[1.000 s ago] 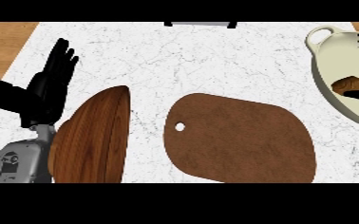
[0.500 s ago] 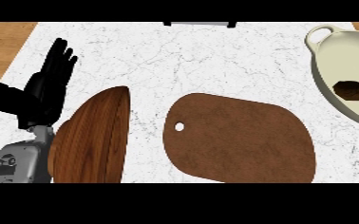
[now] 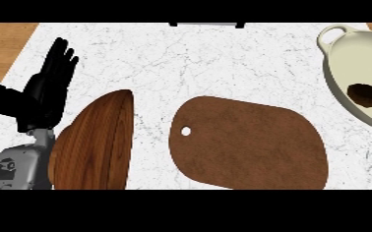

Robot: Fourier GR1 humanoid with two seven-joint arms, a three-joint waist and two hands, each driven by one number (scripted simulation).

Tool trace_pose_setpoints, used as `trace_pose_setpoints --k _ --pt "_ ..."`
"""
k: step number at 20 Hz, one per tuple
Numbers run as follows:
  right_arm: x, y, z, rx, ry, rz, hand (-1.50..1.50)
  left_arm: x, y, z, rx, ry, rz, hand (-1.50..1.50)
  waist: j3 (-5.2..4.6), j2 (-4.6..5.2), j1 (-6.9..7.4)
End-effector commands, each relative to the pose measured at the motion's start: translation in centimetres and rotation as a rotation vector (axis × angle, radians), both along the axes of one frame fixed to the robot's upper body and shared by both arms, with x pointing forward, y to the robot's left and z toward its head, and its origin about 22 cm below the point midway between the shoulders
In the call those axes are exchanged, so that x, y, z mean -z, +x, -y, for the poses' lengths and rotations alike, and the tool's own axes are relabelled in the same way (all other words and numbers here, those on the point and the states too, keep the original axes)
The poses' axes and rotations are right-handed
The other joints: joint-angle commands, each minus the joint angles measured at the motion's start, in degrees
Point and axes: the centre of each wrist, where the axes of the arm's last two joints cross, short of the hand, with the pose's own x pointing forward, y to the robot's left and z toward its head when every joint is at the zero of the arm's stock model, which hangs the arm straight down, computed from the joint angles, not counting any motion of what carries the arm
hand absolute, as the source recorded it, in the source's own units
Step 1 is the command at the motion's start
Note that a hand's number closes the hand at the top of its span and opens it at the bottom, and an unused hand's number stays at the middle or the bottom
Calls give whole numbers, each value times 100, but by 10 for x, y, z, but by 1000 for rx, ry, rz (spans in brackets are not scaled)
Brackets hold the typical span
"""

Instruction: Pick the croissant from the cutting board and place it in the pot

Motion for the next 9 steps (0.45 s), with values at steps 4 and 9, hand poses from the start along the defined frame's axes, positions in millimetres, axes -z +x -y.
trace_pose_setpoints --k 4,9 --pt "-8 -22 17 -117 36 58 -150 9 -7 6 9 -6 -2 0 19 16 14" --pt "-9 -28 21 -125 46 48 -150 1 -6 -3 -3 -2 11 0 23 -2 19"
